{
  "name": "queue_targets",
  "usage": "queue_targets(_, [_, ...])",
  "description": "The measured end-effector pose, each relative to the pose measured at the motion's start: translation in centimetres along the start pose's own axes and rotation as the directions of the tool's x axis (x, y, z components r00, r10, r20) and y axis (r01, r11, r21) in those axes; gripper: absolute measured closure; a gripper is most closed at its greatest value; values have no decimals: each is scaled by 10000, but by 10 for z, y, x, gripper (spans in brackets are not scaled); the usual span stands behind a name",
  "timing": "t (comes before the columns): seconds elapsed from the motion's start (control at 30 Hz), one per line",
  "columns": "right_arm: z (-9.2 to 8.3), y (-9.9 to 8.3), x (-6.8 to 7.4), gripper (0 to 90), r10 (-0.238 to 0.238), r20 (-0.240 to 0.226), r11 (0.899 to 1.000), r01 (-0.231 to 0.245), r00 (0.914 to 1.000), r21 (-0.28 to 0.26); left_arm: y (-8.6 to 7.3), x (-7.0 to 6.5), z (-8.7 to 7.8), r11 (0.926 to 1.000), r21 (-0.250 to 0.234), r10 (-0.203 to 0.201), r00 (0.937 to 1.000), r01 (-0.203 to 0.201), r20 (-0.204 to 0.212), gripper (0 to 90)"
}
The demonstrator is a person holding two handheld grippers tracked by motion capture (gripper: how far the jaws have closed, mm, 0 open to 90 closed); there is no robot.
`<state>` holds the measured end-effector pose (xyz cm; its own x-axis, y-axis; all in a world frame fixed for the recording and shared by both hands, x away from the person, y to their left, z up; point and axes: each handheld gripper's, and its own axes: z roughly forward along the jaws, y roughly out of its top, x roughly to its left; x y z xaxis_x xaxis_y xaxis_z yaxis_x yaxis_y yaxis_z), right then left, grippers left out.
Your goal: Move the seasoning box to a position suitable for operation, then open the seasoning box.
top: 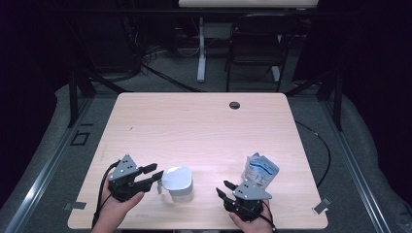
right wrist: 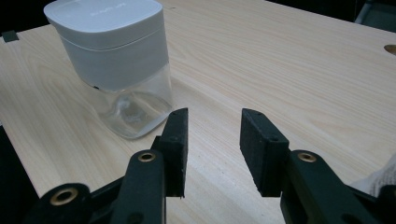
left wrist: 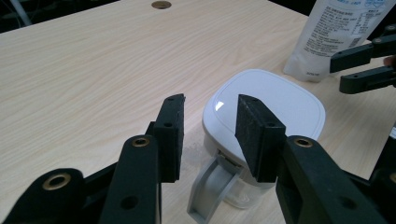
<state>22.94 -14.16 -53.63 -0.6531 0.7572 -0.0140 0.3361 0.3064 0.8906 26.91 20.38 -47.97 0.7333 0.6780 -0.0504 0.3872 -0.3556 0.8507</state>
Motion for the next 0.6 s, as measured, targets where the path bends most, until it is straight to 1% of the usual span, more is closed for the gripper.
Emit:
queue_targets(0.1, [4,1,1,626,34,-79,10000,-33,10000,40,1,-1,2,10000,92,20,10000,-21,32,654])
queue_targets(0.23, [9,3,3,625,-38,-166,9999,39,9999,96,1,-2,1,9999,146,42,9999,-44,147,717])
queue_targets(0.4, [12,7,5,626,-168,-284,9997,173,9995,179,3,-5,1,9990,348,278,9994,-285,219,793])
queue_targets(0.47, [12,9,5,628,-202,-314,9996,207,9993,165,5,-5,1,9989,357,297,9992,-306,258,814])
queue_targets(0.6, [12,10,4,632,-122,-314,9998,127,9994,159,6,-6,2,9979,485,414,9988,-426,248,871])
